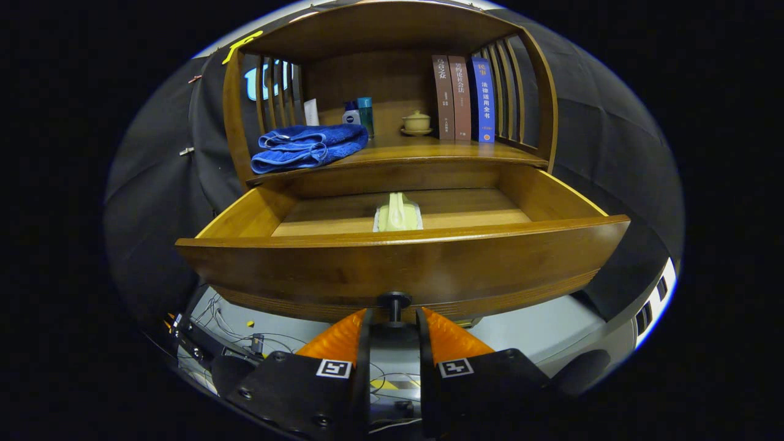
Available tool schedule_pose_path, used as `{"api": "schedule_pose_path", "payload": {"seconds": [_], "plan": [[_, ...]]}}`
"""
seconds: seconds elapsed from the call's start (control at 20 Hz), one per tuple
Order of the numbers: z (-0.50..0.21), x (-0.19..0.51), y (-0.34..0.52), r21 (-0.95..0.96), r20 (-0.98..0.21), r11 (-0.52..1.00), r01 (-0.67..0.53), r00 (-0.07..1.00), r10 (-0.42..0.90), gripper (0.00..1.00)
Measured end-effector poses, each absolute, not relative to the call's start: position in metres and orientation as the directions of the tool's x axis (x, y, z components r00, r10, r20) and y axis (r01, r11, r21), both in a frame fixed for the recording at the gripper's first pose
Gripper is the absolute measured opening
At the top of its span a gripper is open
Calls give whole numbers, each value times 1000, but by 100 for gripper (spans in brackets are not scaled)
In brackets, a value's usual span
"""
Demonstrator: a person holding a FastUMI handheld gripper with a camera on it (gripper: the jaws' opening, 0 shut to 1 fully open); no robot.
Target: Pull open the drawer, take out the items inside it, and place them on the countertop above the cabinet.
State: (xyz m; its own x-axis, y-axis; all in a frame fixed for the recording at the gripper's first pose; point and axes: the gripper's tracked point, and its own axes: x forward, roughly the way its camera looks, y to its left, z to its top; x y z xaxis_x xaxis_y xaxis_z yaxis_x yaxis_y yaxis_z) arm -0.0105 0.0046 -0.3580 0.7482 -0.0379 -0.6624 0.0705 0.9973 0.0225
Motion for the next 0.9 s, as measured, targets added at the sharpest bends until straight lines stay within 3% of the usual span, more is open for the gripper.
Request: {"api": "schedule_pose_path", "payload": {"seconds": [0.65,0.8,0.9], "plan": [[-369,-32,4,5,-703,998,70,710,-46,37],[-361,-32,6,6,-689,997,72,724,-48,47],[-346,-32,5,1,-660,997,76,749,-56,73]]}}
